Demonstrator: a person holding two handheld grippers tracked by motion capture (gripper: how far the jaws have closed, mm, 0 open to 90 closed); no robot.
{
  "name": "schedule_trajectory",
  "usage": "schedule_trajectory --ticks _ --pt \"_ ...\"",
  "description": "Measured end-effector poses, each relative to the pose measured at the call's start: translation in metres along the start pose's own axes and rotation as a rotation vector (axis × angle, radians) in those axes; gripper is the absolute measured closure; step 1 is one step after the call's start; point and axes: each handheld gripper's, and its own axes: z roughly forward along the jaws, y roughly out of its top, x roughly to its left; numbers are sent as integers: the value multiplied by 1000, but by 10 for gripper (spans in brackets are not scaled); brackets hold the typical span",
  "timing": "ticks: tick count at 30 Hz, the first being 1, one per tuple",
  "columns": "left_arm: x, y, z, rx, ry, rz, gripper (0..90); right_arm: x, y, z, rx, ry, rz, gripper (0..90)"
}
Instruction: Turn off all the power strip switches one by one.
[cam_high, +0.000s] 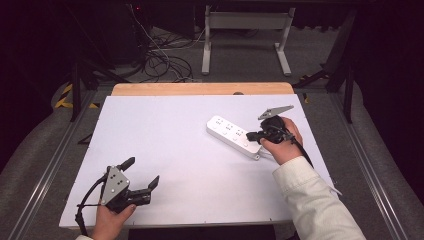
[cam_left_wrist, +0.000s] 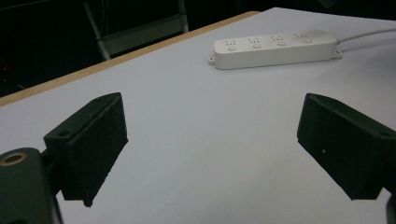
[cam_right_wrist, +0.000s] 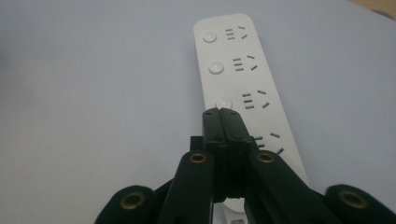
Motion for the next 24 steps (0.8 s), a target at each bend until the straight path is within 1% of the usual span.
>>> schedule_trajectory --ticks 2,3,4,8,9,12,17,19,24 --pt "0 0 0 0 -1 -5 93 -5 0 8 28 -11 13 900" --pt "1 0 0 3 -2 -3 93 -6 0 11 37 -8 16 900" --pt "1 0 0 5 -2 -5 93 -6 0 11 37 -8 16 900" --pt "1 0 1 6 0 -5 93 -8 -1 24 85 -6 26 900" --pt "1 0 0 6 0 -6 93 -8 -1 24 85 -6 26 900" --pt "1 0 0 5 2 -6 93 -10 -2 32 118 -5 31 900" --pt "1 -1 1 7 1 -9 93 -11 -2 37 140 -10 35 900" --pt "1 0 1 10 3 -3 93 -11 -2 40 151 -12 37 900" --pt "1 -1 1 11 3 -10 93 -12 -3 45 167 -26 34 900"
